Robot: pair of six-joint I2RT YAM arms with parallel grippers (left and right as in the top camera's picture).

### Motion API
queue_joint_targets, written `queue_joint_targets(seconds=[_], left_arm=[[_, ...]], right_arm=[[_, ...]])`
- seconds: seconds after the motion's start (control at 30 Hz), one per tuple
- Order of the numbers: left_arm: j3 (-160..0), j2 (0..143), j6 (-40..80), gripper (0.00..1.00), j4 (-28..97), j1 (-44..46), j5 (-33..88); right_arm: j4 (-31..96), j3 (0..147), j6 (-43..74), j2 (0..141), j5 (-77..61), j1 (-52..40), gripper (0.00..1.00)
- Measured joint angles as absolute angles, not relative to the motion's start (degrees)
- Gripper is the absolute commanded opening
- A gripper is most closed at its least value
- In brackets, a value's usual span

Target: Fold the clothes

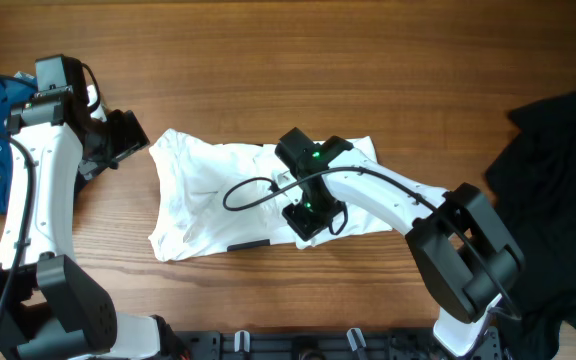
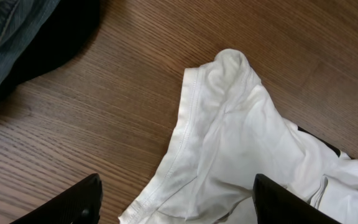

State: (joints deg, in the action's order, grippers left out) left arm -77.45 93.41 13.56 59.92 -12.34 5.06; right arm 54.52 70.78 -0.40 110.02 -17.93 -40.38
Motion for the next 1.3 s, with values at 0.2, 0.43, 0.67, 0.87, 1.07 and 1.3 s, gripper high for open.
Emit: queue_joint_targets(seconds=[0.2, 0.43, 0.67, 0.87, 1.07, 1.3], left_arm=[[-77.5, 93.4, 13.6, 0.77, 59.9, -12.3, 5.1], [-77.5, 93.4, 13.6, 0.77, 59.9, -12.3, 5.1], [-77.4, 93.4, 13.6, 0.77, 59.9, -12.3, 7.6], [-77.4, 93.4, 13.6, 0.77, 59.9, -10.8, 10.2], [-77.4, 93.4, 13.6, 0.77, 59.5, -10.7, 10.4], [-77.4, 93.4, 13.6, 0.77, 59.5, -10.7, 10.5]], right_arm=[[55.2, 74.0, 2.4, 109.8, -19.5, -40.5, 0.05], [52.9, 76.2, 3.0, 108.4, -24.7, -40.4, 0.51], [35.0, 76.5, 6.3, 108.0, -20.6, -31.0, 0.57], [22.2, 76.7, -4.7, 110.6, -19.9, -30.4, 0.56], [21.8, 76.6, -16.2, 115.1, -19.8, -30.4, 0.50], [24.8, 76.6, -19.8, 118.1, -20.6, -30.4, 0.10]])
